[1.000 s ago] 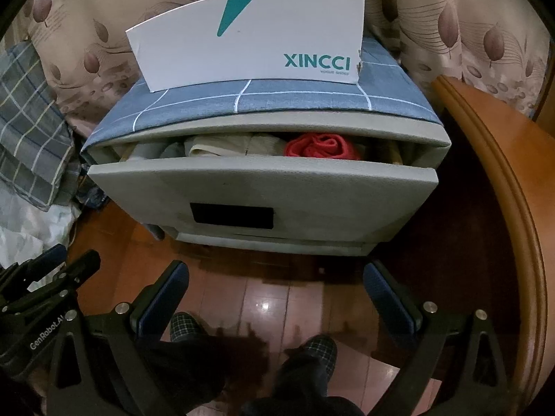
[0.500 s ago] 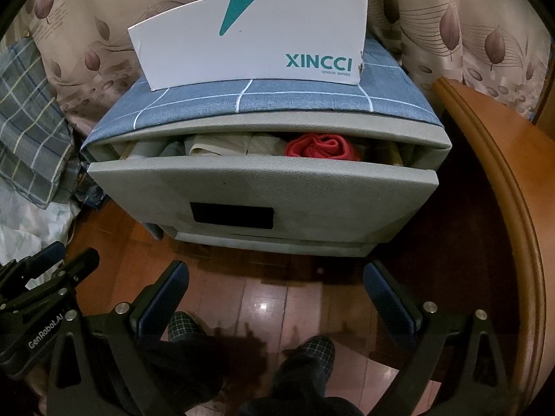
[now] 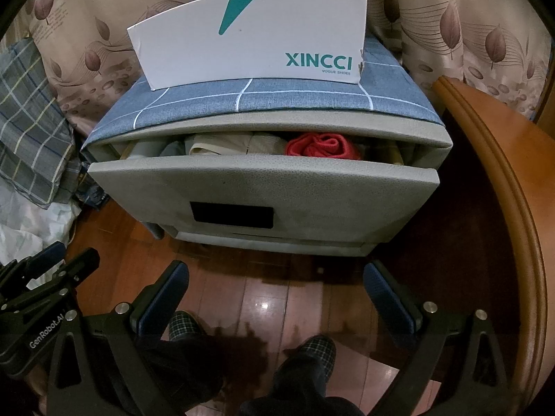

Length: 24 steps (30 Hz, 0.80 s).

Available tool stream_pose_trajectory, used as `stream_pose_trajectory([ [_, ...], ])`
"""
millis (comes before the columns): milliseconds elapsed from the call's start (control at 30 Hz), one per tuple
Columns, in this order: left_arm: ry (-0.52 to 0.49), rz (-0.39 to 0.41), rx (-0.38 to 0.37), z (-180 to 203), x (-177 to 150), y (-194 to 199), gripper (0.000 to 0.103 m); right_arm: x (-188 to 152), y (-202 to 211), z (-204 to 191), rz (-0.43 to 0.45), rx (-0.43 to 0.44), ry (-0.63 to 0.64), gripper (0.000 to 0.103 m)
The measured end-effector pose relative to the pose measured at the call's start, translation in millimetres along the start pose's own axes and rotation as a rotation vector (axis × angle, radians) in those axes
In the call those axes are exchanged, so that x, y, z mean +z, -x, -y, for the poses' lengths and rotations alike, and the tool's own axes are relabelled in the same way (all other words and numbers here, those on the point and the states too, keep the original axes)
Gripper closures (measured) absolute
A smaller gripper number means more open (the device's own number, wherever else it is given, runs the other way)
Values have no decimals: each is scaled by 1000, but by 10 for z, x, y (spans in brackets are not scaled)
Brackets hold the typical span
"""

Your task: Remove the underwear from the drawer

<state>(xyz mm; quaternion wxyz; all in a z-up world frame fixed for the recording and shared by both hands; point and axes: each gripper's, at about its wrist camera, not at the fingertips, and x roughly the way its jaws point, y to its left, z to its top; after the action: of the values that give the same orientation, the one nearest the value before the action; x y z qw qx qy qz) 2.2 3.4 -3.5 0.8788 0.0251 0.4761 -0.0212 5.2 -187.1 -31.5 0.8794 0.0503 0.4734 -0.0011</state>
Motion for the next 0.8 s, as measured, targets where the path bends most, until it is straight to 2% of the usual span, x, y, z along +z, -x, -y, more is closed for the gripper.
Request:
stream_pose_trajectory([
  [800, 3, 6, -2, 5, 5, 5, 45, -1, 14, 5, 6, 6, -3, 3],
])
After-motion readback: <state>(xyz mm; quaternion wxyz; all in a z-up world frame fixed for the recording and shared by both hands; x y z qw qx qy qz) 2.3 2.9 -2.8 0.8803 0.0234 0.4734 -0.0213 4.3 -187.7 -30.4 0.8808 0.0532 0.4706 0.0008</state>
